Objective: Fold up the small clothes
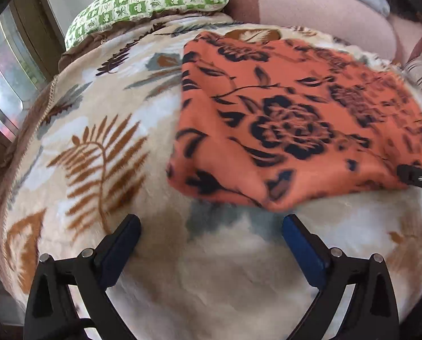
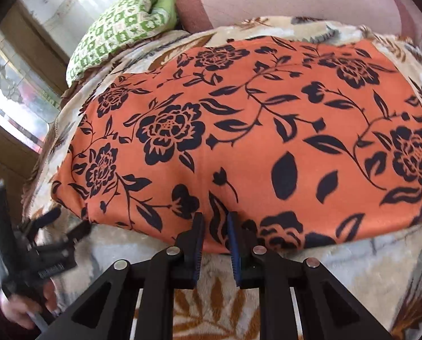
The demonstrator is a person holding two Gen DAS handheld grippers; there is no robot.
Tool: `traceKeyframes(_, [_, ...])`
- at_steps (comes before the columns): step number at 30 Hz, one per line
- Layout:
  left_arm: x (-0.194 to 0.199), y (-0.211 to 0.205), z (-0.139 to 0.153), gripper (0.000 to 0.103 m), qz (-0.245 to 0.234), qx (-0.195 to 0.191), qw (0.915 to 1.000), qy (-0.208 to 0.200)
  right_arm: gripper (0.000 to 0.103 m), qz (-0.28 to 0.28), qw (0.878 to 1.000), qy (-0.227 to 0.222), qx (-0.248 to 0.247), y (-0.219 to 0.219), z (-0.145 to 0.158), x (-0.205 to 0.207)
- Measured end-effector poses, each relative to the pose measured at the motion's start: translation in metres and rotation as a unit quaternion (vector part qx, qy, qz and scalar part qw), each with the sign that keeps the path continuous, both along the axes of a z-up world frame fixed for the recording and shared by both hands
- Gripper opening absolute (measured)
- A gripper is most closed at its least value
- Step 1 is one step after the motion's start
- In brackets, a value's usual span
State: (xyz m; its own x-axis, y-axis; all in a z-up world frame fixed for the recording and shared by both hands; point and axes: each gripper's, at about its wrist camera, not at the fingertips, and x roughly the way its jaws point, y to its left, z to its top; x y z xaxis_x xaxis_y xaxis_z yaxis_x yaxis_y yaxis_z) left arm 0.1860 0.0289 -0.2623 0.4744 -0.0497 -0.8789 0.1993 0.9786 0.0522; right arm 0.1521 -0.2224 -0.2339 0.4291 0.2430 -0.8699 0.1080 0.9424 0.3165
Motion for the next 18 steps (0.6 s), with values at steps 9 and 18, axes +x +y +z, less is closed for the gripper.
traceKeyframes(9, [-0.019, 0.005, 0.018, 0.100, 0.027, -0.151, 0.9881, 0.001, 0.021, 0.034, 0.994, -0.071, 0.072, 0.030, 0.039, -0.019])
traceKeyframes(18, [0.009, 0.010, 0.009, 0.100, 0.054, -0.109, 0.9924, -0.018, 0.024, 0.046, 0.992, -0.034, 0.114, 0.051, -0.022, 0.015])
